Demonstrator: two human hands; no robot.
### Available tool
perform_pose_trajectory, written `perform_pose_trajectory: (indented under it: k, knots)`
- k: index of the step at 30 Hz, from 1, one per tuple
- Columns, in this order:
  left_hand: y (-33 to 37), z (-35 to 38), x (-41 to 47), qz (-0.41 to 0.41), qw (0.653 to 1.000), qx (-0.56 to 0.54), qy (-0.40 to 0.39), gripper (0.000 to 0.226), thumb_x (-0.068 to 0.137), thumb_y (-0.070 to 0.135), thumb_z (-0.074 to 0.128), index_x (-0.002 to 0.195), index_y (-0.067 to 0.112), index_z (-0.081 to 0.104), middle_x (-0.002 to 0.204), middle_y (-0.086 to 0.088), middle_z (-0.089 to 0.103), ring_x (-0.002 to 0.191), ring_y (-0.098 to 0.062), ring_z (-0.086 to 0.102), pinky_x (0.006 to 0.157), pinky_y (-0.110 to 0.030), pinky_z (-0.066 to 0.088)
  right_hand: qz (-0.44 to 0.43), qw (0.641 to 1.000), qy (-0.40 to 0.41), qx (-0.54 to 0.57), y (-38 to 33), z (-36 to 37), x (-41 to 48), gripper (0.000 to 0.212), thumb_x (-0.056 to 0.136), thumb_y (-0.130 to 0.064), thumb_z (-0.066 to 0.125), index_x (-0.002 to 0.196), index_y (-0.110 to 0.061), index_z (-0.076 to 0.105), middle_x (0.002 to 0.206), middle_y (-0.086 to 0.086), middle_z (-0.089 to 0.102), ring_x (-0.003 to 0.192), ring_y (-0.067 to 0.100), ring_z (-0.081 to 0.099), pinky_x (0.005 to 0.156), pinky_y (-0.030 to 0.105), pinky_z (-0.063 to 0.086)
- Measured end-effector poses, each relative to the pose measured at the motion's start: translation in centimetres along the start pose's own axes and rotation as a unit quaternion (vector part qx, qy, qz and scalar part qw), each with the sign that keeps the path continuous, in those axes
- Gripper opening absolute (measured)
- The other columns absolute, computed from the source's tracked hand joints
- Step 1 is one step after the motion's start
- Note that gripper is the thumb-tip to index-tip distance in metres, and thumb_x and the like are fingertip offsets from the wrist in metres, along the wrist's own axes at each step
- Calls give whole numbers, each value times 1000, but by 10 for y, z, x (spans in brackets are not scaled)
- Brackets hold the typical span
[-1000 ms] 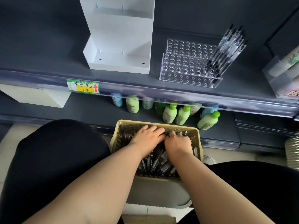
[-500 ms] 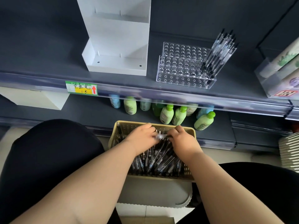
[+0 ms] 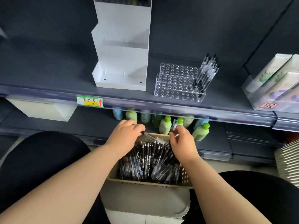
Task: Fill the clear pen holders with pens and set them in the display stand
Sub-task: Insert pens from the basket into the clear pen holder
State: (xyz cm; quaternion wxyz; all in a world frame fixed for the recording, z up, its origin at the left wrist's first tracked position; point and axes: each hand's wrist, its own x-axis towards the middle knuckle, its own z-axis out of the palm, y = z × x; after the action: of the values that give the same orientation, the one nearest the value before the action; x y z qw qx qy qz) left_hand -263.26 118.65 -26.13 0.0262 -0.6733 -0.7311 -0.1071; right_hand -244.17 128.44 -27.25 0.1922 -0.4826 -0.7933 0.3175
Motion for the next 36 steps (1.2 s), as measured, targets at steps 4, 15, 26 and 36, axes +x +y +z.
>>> perform_pose_trajectory:
  k: [4,15,26,36]
  knots:
    - [6,2,3,-8,999,-30,-28,22,89,11,58,109,20,59,111,5,62,96,-20,56,83,-31,41,65,989,61,122,-6,-12,7,20,89,-18,53,81,-27,38,77,-3,62,58,13,57,45,18,41]
    - [20,-4,18,-165,943,-287,21,23,91,24,53,110,34,45,107,14,55,93,-10,59,76,-35,53,39,973,118,192,-32,-56,21,12,91,-30,54,81,-29,48,66,-4,68,56,10,63,57,32,50]
    - [47,-61,97,-157,873,-443,132,13,86,26,63,89,34,53,85,16,63,80,9,57,64,-1,39,-119,954,254,109,-97,-160,89,11,87,-33,56,79,-27,54,70,-10,62,70,11,61,74,33,51]
    - [62,-90,174,-62,878,-450,152,13,85,21,64,96,26,59,89,9,65,82,-5,62,80,-27,51,-133,964,223,-49,-92,-186,135,6,84,-33,59,90,-31,60,66,-19,55,76,10,59,71,24,43]
